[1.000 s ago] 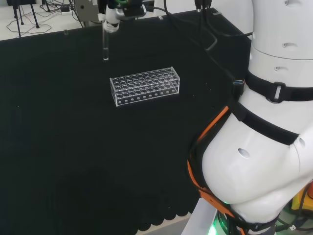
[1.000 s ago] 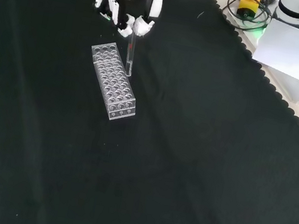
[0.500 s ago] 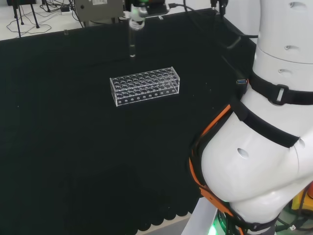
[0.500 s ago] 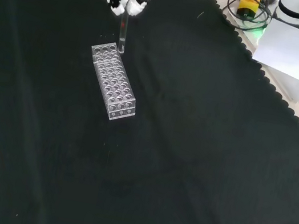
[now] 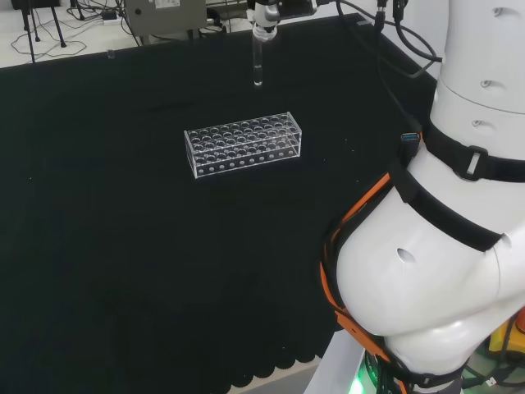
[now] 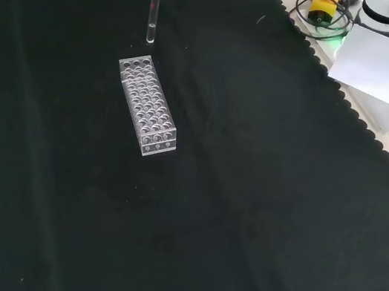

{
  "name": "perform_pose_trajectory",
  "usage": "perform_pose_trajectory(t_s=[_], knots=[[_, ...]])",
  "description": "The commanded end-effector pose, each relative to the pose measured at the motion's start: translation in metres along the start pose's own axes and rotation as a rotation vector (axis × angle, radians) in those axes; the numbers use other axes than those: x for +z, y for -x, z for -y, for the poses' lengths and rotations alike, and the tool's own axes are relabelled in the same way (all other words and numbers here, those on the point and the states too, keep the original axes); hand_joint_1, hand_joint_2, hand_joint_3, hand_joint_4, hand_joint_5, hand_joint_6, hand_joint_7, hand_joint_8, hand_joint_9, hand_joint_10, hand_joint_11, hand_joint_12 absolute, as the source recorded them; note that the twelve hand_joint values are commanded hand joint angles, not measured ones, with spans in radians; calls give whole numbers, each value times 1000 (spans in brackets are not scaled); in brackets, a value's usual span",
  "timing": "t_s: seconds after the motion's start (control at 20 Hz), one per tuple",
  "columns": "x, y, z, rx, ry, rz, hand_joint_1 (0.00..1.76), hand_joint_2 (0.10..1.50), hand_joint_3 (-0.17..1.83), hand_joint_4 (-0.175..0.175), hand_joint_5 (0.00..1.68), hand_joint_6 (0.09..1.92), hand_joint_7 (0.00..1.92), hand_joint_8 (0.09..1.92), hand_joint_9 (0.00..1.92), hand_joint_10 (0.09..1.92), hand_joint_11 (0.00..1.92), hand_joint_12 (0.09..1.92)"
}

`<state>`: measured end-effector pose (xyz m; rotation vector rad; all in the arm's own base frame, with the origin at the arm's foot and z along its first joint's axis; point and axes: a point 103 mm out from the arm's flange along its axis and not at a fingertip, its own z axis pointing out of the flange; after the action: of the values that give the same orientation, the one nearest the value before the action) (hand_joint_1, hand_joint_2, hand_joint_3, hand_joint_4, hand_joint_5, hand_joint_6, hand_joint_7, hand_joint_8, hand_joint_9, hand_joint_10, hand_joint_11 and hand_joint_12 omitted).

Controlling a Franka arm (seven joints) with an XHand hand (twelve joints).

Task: Shake the test tube.

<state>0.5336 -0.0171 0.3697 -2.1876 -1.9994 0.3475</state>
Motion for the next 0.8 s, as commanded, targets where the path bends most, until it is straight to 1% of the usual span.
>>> perform_pose_trajectory(t_s=[0.05, 0.55, 0.8], knots=[[5, -14, -4, -20, -8, -7, 1435, 577, 721, -175, 1316, 572, 1418, 727, 1381, 272, 692, 1237], [26, -65, -15, -114, -44, -38, 1435, 577, 721, -175, 1317, 572, 1418, 727, 1382, 270, 692, 1237], [33, -79, -21, -141, -56, -46, 1435, 577, 721, -175, 1316, 572, 1418, 727, 1382, 269, 692, 1237]])
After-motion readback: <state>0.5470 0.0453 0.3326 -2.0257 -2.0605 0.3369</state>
